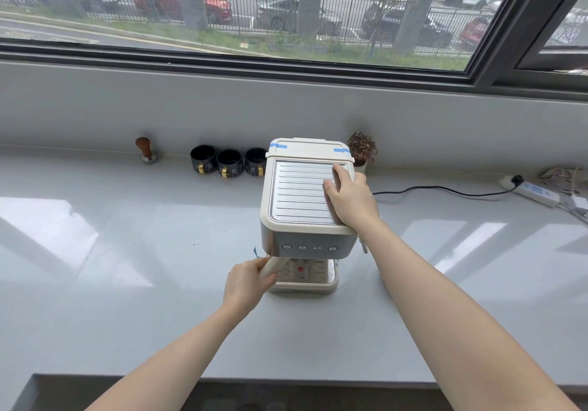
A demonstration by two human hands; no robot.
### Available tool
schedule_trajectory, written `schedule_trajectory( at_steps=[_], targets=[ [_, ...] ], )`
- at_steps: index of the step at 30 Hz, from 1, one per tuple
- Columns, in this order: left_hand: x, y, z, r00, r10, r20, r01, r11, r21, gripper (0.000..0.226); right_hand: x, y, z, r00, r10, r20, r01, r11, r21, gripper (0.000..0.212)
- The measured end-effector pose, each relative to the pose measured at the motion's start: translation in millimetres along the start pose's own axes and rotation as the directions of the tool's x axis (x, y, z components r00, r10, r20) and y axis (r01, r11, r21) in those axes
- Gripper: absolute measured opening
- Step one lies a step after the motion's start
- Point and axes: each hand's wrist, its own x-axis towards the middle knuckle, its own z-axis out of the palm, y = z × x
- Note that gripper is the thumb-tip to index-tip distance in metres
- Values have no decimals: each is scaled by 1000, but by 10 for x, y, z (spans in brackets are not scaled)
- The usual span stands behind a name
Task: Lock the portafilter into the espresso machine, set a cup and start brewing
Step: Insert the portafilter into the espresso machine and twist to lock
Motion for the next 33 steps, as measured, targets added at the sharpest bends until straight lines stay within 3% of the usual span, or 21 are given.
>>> schedule_trajectory(
  at_steps=[14,17,22,25,28,30,33],
  targets=[
    [288,-80,-346,994,69,84,-71,997,16,26,9,12,-7,1000,0,0,0,1000,14,53],
    [275,-80,-338,991,67,119,-70,997,19,19,10,17,-1,1000,2,1,-2,1000,10,54],
    [21,-40,-100,998,-9,54,11,999,-47,18,12,14,15,1000,-1,-11,1,1000,15,54],
    [-209,113,185,994,-105,-44,100,990,-103,24,15,8,19,1000,2,-22,-2,1000,21,53],
    [-384,277,395,971,-236,-45,228,964,-136,21,10,4,24,1000,13,-25,-12,1000,22,52],
    [-378,313,373,963,-266,43,269,936,-225,15,4,1,26,1000,14,-25,-13,999,37,52],
    [-250,239,164,904,-217,368,366,837,-406,21,15,28,-17,1000,8,13,-10,992,123,53]
  ],
)
